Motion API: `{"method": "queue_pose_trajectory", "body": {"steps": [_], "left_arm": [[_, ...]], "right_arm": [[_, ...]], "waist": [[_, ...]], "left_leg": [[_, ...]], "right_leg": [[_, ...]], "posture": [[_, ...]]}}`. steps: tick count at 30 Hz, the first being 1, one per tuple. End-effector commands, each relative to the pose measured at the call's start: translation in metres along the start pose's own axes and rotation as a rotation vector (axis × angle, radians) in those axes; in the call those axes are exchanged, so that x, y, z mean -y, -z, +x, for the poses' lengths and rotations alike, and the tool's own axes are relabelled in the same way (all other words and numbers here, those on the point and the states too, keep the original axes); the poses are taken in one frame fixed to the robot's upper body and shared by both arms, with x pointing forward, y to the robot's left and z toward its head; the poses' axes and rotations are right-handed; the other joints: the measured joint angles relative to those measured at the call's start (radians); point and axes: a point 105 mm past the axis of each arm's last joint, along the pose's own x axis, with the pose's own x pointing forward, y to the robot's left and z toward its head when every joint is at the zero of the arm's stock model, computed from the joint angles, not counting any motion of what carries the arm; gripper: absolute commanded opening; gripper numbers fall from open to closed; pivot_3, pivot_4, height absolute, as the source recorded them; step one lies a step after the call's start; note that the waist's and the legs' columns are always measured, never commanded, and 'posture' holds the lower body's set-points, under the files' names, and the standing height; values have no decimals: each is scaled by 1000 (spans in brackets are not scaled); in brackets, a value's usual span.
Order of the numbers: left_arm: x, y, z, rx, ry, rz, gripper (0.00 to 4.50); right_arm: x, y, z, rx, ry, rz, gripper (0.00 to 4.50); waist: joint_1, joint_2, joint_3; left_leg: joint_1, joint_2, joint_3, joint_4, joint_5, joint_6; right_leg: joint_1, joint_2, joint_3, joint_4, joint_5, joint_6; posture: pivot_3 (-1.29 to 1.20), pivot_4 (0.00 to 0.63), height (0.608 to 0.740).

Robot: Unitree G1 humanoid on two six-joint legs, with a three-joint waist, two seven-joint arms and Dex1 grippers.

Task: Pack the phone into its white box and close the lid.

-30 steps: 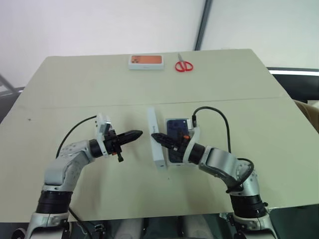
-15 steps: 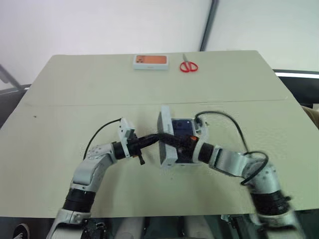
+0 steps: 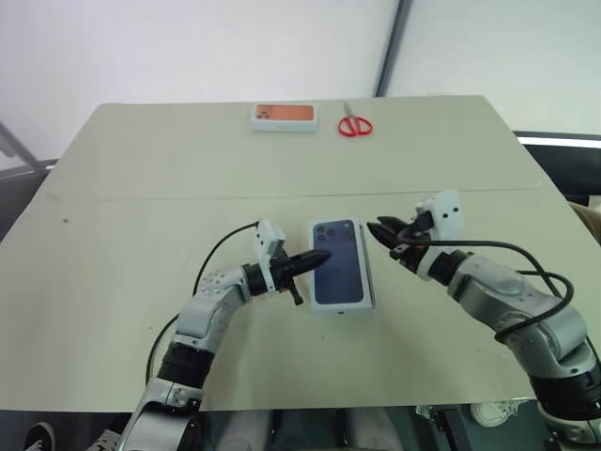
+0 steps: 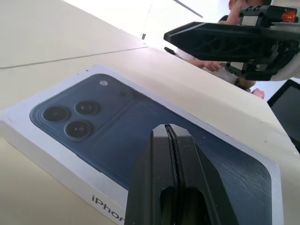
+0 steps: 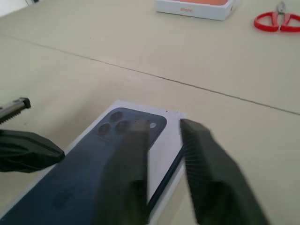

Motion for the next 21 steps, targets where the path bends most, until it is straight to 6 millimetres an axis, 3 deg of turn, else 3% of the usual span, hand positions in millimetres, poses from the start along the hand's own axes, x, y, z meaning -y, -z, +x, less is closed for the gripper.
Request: {"method": "queue_pose_trajectory", "body": {"steps": [1,8,13,18,21], "left_arm": [[3,-14,0,39,15,25,0],[-6,-18,-21,0,-50,61,0],[-17,-10,-40,-79,-119,36,0],[-19,-5,-34,-80,-132,13,0],[-14,-11,-18,-37,-104,-3,0]], "right_arm": [[-2,-7,-4,29,-4,-122,71],[-13,-7,-9,36,-64,-232,71],[-46,-4,-3,52,-195,-242,71],[-51,11,10,7,-202,-287,71],[-46,22,16,-32,-174,-331,71]], "waist": [[0,0,0],[-4,0,0],[-3,0,0],[3,0,0],[4,0,0]], "left_leg": [[0,0,0,0,0,0],[0,0,0,-1,0,0],[0,1,0,-1,0,0],[0,-1,-1,0,0,0],[0,-1,-1,0,0,0]], "right_leg": [[0,0,0,0,0,0],[-1,0,0,0,0,0],[-1,0,0,0,0,0],[0,-1,0,0,0,0],[1,-1,-1,0,0,0]], "posture": [[0,150,740],[0,150,740],[0,150,740],[0,150,740],[0,150,740]]}}
